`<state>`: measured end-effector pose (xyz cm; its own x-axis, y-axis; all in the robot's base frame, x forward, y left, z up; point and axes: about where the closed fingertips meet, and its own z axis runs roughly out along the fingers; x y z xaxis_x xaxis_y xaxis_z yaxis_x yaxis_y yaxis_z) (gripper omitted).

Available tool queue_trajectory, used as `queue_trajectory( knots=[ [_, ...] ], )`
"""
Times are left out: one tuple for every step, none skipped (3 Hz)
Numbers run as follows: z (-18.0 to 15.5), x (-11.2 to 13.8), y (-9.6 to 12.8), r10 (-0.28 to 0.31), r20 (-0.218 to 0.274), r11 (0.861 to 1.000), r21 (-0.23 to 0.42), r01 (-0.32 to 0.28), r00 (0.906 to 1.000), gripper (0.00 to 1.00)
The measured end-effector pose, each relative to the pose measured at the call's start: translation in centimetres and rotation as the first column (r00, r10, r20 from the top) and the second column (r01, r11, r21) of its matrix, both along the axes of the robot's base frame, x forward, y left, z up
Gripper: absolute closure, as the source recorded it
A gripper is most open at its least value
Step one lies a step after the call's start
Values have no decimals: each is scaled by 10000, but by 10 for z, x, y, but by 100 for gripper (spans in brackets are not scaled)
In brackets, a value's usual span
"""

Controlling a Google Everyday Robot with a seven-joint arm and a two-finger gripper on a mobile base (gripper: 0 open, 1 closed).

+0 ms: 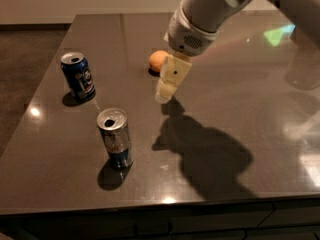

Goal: Move pepsi can near orange

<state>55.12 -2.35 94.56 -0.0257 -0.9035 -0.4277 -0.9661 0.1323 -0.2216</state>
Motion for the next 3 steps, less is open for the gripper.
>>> queue_trajectory(
  knots=[
    [-1,16,41,261,13,9973,692,-262,9997,0],
    [-1,38,94,536,10,9883,1433,-531,9986,0],
    [-6,50,129,763,-178,9820,1743,-720,9969,0]
  ],
)
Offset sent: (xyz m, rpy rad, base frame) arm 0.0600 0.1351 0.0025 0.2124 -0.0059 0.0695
